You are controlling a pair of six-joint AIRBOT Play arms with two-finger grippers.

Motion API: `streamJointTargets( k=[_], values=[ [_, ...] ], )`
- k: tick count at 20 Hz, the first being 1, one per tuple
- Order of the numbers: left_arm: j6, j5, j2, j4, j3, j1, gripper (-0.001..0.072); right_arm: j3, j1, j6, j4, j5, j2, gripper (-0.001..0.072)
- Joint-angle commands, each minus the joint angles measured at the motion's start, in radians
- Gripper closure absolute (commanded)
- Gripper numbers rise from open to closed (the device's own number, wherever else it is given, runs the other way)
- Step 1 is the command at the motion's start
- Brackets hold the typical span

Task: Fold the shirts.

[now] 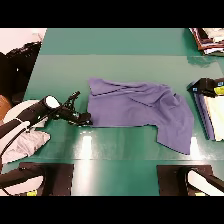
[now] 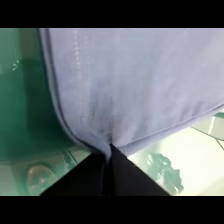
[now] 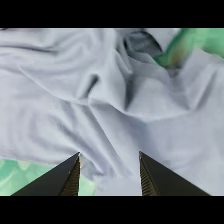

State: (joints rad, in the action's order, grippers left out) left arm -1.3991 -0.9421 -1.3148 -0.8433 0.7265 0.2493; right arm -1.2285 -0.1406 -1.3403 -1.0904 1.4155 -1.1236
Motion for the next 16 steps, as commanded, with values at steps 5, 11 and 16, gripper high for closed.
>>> streamJointTargets(
  k=[5,11,16],
  values=[
    [0.027,-0.087,0.100,-0.083,0.103,-0.142,0.0681,0.203,-0.200,0.000,-0.117,0.087,0.053,0.0303],
    [0.044,-0.096,0.209,-0.097,0.117,-0.266,0.0681,0.477,-0.466,0.119,0.003,-0.007,-0.021,0.0303],
    [0.044,-0.103,0.209,-0.096,0.117,-0.266,0.0681,0.531,-0.382,0.146,0.050,-0.072,-0.169,0.0303]
  ],
)
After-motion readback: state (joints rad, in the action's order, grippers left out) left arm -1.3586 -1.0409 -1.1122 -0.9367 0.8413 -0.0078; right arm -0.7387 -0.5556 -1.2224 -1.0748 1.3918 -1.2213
